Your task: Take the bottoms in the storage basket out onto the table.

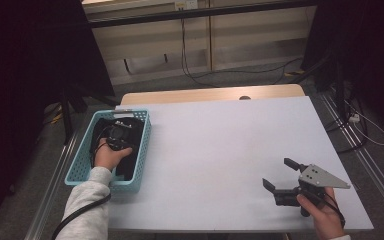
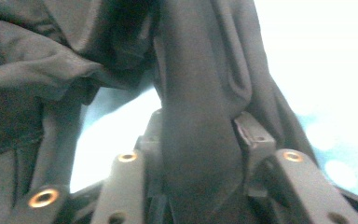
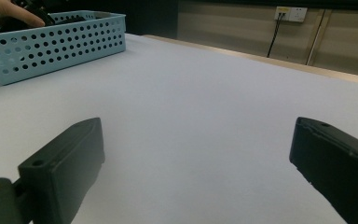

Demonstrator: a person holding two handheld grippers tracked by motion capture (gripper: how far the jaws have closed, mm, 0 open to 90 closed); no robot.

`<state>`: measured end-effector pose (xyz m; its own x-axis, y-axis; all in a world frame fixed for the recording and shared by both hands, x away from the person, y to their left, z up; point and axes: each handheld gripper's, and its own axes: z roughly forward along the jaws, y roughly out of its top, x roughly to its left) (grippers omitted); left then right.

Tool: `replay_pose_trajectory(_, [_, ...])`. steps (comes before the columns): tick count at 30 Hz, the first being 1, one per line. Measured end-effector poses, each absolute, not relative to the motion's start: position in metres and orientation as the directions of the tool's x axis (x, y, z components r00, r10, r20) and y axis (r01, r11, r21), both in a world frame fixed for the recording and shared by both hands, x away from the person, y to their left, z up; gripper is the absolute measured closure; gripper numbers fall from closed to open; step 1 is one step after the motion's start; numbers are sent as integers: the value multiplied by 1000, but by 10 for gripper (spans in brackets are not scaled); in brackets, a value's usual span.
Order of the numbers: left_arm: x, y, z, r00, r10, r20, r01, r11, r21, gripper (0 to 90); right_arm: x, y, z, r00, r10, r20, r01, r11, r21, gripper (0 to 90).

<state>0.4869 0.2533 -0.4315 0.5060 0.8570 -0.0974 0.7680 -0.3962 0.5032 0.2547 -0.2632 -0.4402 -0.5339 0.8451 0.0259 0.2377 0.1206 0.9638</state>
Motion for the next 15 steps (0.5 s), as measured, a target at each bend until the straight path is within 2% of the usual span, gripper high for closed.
replay_pose_trajectory(1, [487, 253, -431, 503, 858, -106, 773, -392, 499, 702, 255, -263, -440, -533, 846, 27, 239, 120, 964, 24])
replay_pose_trajectory(4, [487, 251, -431, 484, 865, -134, 792, -367, 488, 752, 255, -263, -440, -531, 847, 27, 240, 120, 963, 26])
replay_pose_trajectory(12, [488, 249, -429, 452, 878, -159, 813, -333, 478, 789, 255, -263, -440, -531, 847, 27, 241, 120, 963, 26])
replay_pose_trajectory(15, [490, 249, -423, 444, 887, -128, 819, -344, 460, 800, 255, -263, -440, -533, 846, 28, 241, 121, 963, 26])
